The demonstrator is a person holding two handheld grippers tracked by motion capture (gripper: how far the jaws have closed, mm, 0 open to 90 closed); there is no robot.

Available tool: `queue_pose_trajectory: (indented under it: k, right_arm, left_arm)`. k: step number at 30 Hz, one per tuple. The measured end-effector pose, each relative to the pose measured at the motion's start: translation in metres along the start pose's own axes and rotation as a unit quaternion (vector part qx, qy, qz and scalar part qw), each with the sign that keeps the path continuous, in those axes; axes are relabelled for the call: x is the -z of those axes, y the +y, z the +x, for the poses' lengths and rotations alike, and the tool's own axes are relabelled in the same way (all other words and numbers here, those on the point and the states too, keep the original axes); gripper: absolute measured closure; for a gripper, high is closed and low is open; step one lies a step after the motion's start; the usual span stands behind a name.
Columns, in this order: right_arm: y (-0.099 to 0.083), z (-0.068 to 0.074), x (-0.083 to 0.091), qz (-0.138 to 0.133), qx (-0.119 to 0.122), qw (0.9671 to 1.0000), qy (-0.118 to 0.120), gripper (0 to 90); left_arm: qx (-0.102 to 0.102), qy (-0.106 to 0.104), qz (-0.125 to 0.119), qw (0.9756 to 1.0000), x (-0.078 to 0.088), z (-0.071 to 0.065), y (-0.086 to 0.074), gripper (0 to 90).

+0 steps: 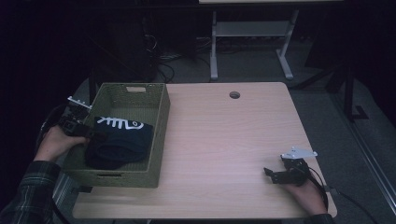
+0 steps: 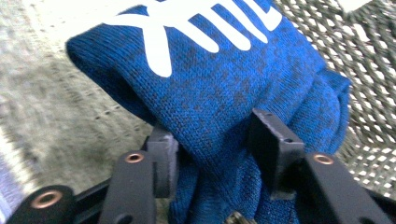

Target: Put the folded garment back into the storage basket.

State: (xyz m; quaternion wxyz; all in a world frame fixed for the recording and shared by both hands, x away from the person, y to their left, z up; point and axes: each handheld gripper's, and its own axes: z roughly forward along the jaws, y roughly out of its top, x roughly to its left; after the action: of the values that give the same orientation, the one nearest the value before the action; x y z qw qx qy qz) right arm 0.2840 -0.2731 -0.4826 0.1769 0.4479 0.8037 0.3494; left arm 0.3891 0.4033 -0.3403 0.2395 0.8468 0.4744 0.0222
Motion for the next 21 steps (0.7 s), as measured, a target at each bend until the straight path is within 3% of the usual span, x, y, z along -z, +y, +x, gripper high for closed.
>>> queue_pose_trajectory:
  k: [5,12,21]
  right_arm:
    - [0.0,0.0,0.0,0.0,0.0,1.0,0.0,11.2]
    - [0.0,0.0,0.0,0.0,0.0,1.0,0.0,11.2]
    - [0.0,0.0,0.0,0.002,0.002,1.0,0.001,10.3]
  left_arm:
    - [0.007,0.033,-0.01,0.9994,0.007,0.003,-0.002,41.1]
    - [0.019,0.057,-0.032,0.9977,0.015,0.001,-0.006,28.1]
    - [0.01,0.059,-0.054,0.9968,0.02,-0.016,-0.004,17.5]
